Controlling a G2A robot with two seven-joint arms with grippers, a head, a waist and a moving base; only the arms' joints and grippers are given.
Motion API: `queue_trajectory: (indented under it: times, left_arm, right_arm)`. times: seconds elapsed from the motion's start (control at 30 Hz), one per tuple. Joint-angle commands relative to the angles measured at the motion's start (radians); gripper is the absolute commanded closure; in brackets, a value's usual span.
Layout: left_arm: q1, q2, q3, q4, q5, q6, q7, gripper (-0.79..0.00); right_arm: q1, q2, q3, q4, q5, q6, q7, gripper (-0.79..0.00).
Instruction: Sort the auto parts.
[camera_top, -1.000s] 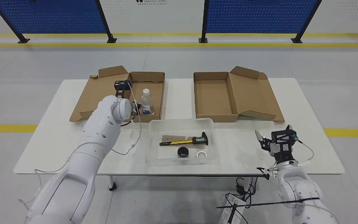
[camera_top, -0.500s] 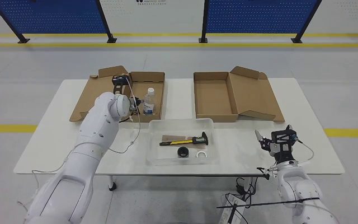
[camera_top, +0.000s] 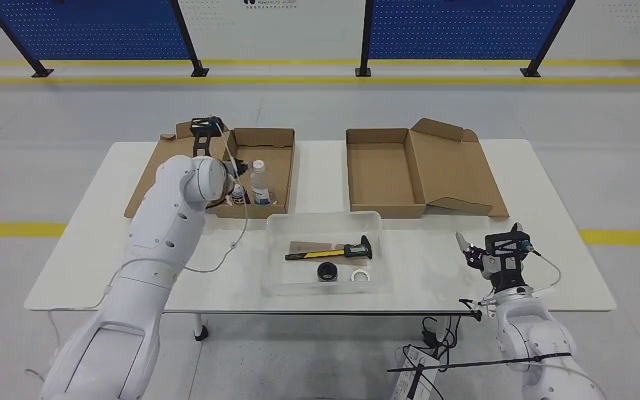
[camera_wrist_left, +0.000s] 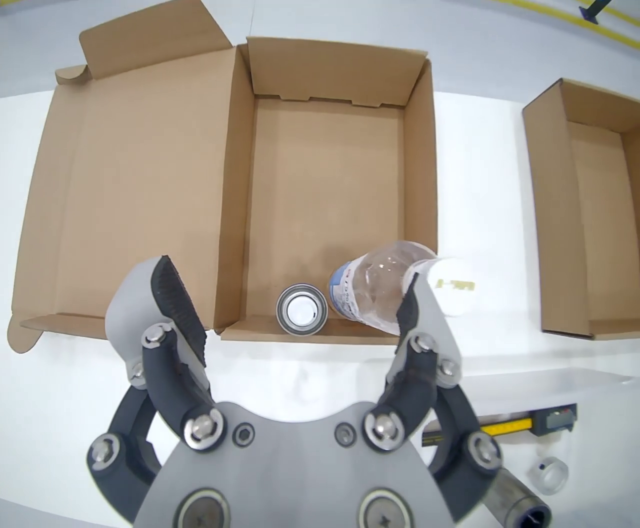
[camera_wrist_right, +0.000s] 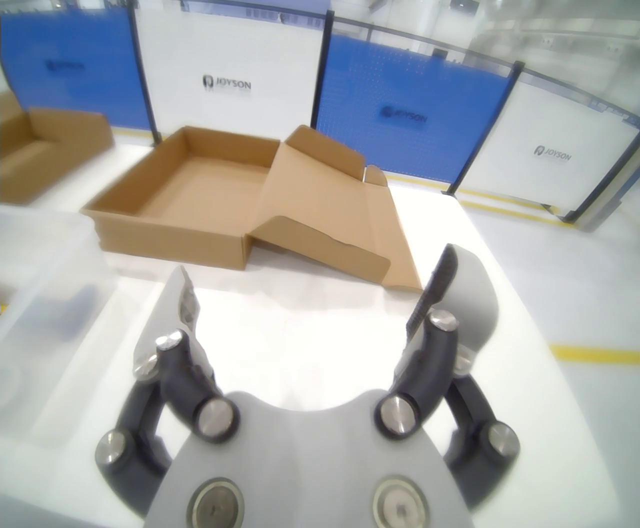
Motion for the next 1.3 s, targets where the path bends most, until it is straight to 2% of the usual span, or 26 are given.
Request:
queue_trajectory:
  times: [0.0,0.43,0.67,0.83,1.03,1.27]
  left_arm:
    - [0.006,0.003,-0.013,-0.029,0.004,0.001,-0.011,-0.785]
    - [0.049,0.024,-0.091,-0.265,0.006,-0.023,-0.115,-0.785]
    - [0.088,0.026,-0.099,-0.43,-0.077,-0.075,-0.201,-0.785]
    - [0.114,0.023,-0.084,-0.532,-0.201,-0.133,-0.266,-0.785]
    - [0.139,0.022,-0.054,-0.601,-0.362,-0.227,-0.355,-0.785]
    - [0.154,0.025,0.001,-0.617,-0.51,-0.357,-0.458,-0.785]
  right_arm:
    - [0.0,0.0,0.0,0.0,0.0,0.0,0.0,-0.785]
    - [0.0,0.0,0.0,0.0,0.0,0.0,0.0,-0.785]
    - [0.0,0.0,0.0,0.0,0.0,0.0,0.0,-0.785]
    - [0.0,0.0,0.0,0.0,0.0,0.0,0.0,-0.785]
    - [0.0,0.0,0.0,0.0,0.0,0.0,0.0,-0.785]
    - [0.0,0.0,0.0,0.0,0.0,0.0,0.0,-0.785]
